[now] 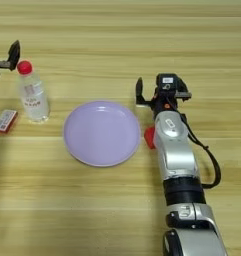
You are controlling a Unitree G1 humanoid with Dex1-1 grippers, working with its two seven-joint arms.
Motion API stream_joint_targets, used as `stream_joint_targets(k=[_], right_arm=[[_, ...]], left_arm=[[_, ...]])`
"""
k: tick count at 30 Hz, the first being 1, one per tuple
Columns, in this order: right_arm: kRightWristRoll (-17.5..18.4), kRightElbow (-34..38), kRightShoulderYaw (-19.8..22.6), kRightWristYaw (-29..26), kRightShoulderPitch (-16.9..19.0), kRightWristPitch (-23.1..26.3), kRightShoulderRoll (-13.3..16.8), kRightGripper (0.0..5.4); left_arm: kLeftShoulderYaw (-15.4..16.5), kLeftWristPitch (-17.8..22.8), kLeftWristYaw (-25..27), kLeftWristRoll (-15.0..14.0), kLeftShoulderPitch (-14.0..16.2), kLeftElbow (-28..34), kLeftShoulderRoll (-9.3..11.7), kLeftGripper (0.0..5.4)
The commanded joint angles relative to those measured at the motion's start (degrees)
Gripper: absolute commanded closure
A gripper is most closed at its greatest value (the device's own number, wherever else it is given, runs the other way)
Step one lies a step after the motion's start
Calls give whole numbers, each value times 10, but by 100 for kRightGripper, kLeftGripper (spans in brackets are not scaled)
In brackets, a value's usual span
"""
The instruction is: Move the objects on the table
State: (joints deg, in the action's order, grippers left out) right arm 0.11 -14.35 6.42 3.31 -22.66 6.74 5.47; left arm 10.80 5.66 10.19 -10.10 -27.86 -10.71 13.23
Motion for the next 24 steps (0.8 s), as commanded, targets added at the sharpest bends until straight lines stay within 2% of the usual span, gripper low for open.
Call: stream_joint_targets(k=[1, 11, 17, 24], right_arm=[[0, -3, 0, -1, -10, -4, 2, 0], [1, 0, 0, -1, -8, -3, 3, 0], [1, 0, 0, -1, -7, -4, 3, 0], [1, -1, -1, -2, -8, -4, 3, 0]], left_arm=[[-7, -7, 0, 5, 2, 12, -1, 2], [-51, -10, 17, 20, 30, 13, -22, 2], [-76, -16, 28, 31, 45, 6, -23, 2], [-74, -24, 31, 37, 46, -27, -21, 2]])
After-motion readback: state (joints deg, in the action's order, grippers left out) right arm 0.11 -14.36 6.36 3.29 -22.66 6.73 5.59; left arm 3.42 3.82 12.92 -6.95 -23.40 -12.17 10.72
